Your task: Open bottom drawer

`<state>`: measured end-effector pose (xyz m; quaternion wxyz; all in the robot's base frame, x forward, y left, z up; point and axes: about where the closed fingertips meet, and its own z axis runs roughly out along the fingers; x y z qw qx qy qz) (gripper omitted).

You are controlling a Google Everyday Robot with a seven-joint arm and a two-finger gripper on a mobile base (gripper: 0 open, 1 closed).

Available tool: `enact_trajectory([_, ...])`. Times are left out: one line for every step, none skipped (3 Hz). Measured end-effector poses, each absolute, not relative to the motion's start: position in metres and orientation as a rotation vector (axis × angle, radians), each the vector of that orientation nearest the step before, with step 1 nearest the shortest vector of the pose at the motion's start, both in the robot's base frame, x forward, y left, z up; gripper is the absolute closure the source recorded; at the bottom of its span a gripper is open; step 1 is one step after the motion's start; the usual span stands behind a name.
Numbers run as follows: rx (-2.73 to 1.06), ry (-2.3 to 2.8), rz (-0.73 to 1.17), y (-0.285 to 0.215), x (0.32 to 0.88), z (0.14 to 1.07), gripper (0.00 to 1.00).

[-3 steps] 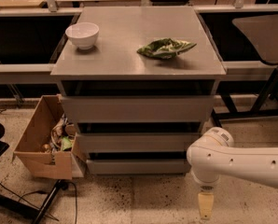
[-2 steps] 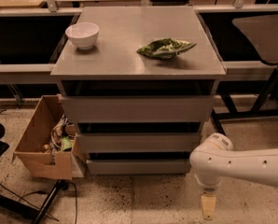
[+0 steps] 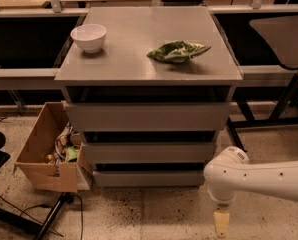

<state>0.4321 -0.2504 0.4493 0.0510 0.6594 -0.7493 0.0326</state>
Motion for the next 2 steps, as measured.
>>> enact_trajectory([2.125, -2.322, -0.029, -0.230, 0.454, 0.412, 0.00])
enact_trajectory([2.318, -2.257, -0.117, -0.189, 0.490, 0.358, 0.00])
